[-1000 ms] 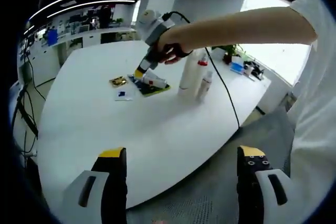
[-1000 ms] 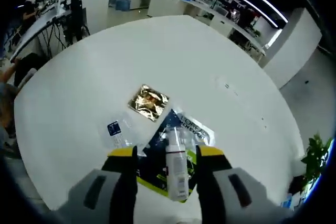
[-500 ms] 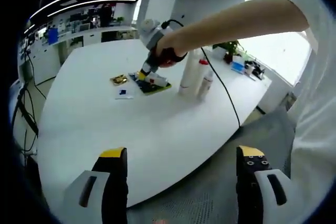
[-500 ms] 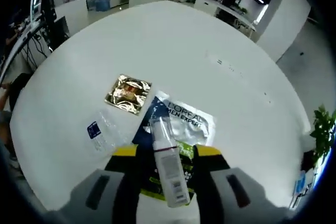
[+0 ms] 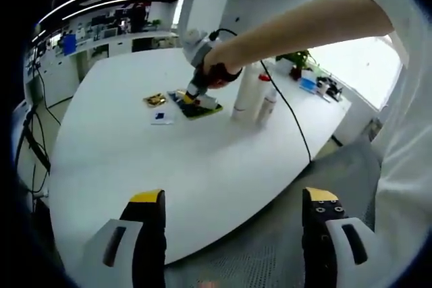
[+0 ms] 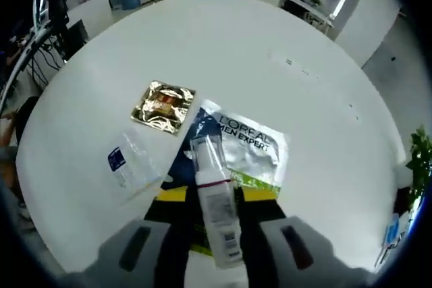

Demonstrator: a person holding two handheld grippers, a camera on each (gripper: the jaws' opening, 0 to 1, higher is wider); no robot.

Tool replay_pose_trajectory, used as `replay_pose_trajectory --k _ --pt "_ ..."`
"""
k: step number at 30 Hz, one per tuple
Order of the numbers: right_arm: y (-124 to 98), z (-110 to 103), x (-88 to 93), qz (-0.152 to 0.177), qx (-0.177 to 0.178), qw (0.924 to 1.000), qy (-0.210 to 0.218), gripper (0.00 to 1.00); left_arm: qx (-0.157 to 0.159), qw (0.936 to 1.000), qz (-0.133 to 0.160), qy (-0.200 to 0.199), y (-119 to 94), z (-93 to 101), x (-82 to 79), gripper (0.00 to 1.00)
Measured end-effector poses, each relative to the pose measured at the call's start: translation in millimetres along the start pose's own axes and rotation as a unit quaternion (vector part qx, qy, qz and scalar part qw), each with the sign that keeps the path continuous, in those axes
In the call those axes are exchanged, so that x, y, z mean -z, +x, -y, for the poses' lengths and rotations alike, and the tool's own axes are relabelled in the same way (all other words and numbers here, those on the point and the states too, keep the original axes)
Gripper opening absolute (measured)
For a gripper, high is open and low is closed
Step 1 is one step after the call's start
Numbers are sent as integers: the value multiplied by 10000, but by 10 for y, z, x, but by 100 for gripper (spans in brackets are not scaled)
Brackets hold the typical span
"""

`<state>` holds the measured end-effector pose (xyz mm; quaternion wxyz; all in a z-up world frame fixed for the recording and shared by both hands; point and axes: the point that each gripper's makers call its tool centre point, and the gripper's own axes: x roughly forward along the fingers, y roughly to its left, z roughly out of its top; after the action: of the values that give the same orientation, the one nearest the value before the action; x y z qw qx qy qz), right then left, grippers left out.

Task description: Arrange the skincare products in the storage area until every visible bottle or jar stands upright without overlapping.

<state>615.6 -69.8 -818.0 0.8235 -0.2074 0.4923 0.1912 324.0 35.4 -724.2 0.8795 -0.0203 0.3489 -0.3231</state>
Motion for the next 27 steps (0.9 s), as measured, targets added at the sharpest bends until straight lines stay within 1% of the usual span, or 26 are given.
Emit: replay_pose_trajectory --k 2,11,14,16,22,27 --pt "10 -12 8 -13 -34 10000 20 22 -4 10000 -12 6 1 -1 2 81" --pt "29 4 11 -55 -35 10000 54 21 -15 10000 -19 -11 6 -4 0 80" --pt "26 6 23 -96 -70 9997 232 21 -24 10000 -6 -13 8 -8 -6 80" --pt "24 2 31 -106 -87 9996 266 21 -30 10000 1 -15 8 -11 -8 80" --pt "2 -4 43 -92 -99 9997 199 21 -32 10000 22 -23 7 -14 -14 79" --pt "-38 -13 0 -23 -110 9997 195 20 -27 10000 58 -15 1 -14 -21 79"
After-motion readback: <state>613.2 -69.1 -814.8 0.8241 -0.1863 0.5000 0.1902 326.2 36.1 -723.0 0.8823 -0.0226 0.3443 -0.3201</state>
